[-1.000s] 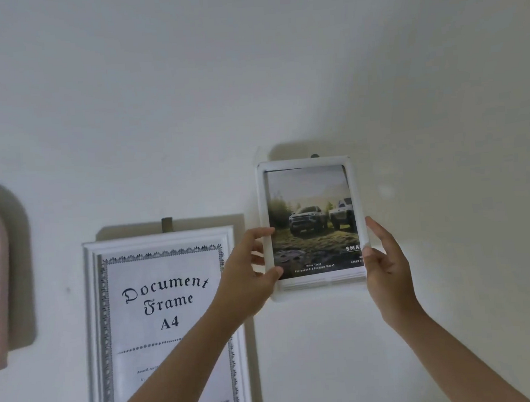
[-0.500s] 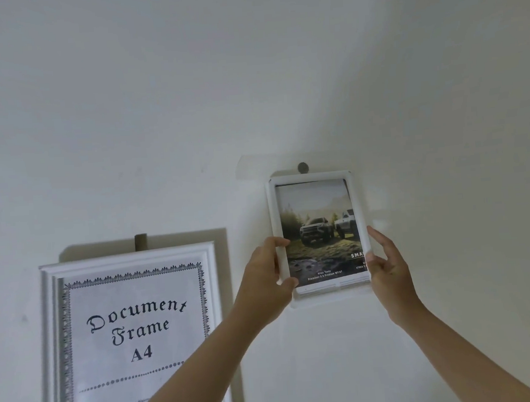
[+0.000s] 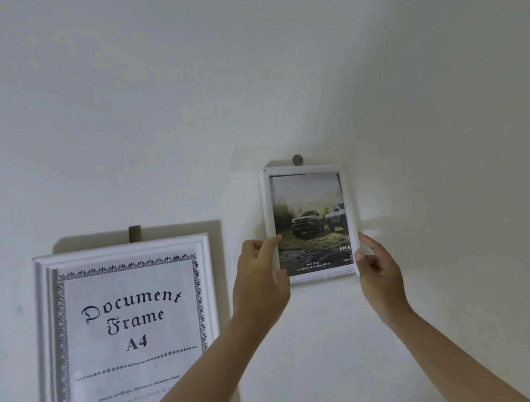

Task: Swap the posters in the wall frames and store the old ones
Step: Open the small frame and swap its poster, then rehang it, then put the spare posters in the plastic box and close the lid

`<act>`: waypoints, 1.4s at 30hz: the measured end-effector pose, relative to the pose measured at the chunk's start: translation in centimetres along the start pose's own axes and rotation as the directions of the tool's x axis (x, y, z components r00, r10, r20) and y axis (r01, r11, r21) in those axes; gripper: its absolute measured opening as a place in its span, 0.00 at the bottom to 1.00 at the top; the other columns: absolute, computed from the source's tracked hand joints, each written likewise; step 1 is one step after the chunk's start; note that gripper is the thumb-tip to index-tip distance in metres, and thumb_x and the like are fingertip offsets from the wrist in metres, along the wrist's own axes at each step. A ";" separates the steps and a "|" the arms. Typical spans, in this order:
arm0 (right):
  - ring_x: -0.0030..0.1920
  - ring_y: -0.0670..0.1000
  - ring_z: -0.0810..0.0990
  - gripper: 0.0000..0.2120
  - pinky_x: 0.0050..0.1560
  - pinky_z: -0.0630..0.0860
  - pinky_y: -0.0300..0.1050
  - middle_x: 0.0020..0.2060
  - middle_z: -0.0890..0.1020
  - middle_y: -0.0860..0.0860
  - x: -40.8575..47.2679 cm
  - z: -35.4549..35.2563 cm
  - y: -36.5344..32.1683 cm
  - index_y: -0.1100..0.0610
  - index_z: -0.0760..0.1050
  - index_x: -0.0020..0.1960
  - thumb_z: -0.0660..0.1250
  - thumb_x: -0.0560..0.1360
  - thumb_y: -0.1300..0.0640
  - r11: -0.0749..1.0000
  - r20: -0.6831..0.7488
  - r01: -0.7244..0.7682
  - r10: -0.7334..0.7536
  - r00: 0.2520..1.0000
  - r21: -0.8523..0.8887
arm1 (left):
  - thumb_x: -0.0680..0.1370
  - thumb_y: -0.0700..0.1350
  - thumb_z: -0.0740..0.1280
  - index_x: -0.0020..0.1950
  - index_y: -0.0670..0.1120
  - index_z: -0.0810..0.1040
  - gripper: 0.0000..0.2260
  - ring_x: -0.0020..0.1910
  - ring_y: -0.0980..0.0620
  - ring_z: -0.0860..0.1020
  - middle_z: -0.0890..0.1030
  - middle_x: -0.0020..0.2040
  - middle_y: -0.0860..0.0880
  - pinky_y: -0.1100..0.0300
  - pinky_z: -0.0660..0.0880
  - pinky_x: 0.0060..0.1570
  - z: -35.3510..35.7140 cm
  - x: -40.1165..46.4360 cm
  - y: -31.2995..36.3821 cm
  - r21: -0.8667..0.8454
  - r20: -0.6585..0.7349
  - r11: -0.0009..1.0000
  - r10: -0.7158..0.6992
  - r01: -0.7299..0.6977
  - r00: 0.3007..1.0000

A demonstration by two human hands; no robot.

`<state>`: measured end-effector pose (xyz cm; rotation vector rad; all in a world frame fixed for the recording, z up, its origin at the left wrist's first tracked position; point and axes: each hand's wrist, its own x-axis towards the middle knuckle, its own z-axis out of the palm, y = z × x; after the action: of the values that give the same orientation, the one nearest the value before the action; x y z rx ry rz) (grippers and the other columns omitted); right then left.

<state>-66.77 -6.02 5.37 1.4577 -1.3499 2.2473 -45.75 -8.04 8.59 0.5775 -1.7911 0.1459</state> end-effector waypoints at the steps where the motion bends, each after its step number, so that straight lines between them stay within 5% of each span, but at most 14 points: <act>1: 0.29 0.39 0.72 0.17 0.31 0.69 0.28 0.34 0.73 0.43 0.0 0.1 0.1 0.50 0.71 0.66 0.61 0.79 0.59 1.000 -0.011 -0.006 0.006 1.000 0.000 | 0.72 0.38 0.68 0.68 0.49 0.69 0.25 0.51 0.50 0.73 0.70 0.55 0.50 0.65 0.72 0.45 0.0 -0.1 0.0 0.005 -0.005 1.000 -0.001 0.001 1.000; 8: 0.46 0.52 0.78 0.16 0.49 0.76 0.45 0.49 0.79 0.56 0.0 0.6 1.3 0.48 0.72 0.66 0.62 0.79 0.56 0.999 -0.038 -0.032 0.032 0.999 -0.012 | 0.71 0.38 0.68 0.68 0.48 0.69 0.26 0.55 0.50 0.73 0.67 0.58 0.48 0.63 0.76 0.48 0.4 -0.7 -0.3 0.010 0.007 1.000 -0.009 0.009 1.000; 18: 0.48 0.48 0.77 0.20 0.52 0.70 0.40 0.54 0.78 0.56 -0.6 0.3 0.9 0.54 0.70 0.68 0.65 0.77 0.55 0.995 -0.033 -0.090 0.088 0.996 -0.053 | 0.73 0.43 0.67 0.70 0.52 0.65 0.27 0.55 0.50 0.72 0.67 0.59 0.50 0.65 0.71 0.44 0.5 -3.1 -0.4 0.002 0.040 0.999 -0.047 0.047 0.998; 27: 0.55 0.51 0.77 0.27 0.56 0.71 0.43 0.57 0.75 0.52 -6.4 -4.1 2.4 0.52 0.65 0.70 0.68 0.74 0.47 0.931 0.110 -0.297 0.324 0.940 -0.212 | 0.73 0.43 0.68 0.75 0.48 0.53 0.35 0.60 0.50 0.71 0.66 0.62 0.48 0.62 0.68 0.54 2.2 -13.0 0.9 -0.126 0.195 0.922 -0.339 0.366 0.920; 33: 0.62 0.50 0.72 0.31 0.59 0.69 0.44 0.64 0.70 0.53 -15.8 -10.1 6.5 0.49 0.63 0.71 0.68 0.72 0.42 0.742 0.233 -0.439 0.608 0.759 -0.507 | 0.74 0.45 0.68 0.73 0.47 0.57 0.31 0.66 0.48 0.69 0.64 0.66 0.46 0.62 0.66 0.57 4.5 -24.3 2.3 -0.076 0.443 0.759 -0.555 0.646 0.704; 38: 0.67 0.57 0.68 0.36 0.66 0.68 0.51 0.68 0.64 0.58 -24.8 -16.8 11.2 0.53 0.59 0.73 0.67 0.72 0.40 0.517 0.234 -0.424 0.795 0.560 -0.744 | 0.74 0.46 0.68 0.70 0.46 0.62 0.27 0.59 0.51 0.70 0.66 0.66 0.45 0.63 0.66 0.51 5.4 -35.4 4.4 0.095 0.618 0.571 -0.676 0.816 0.401; 42: 0.69 0.61 0.65 0.37 0.66 0.66 0.51 0.69 0.63 0.60 -30.9 -21.7 14.3 0.53 0.57 0.74 0.66 0.72 0.39 0.286 0.121 -0.367 0.903 0.413 -0.885 | 0.74 0.48 0.67 0.71 0.45 0.60 0.28 0.65 0.46 0.69 0.64 0.68 0.43 0.60 0.68 0.56 5.6 -42.5 5.8 0.313 0.695 0.472 -0.705 0.824 0.140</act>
<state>-72.80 11.80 -30.32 1.3757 -3.1915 0.8668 -45.25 7.85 -31.62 1.5913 -1.9827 -1.1613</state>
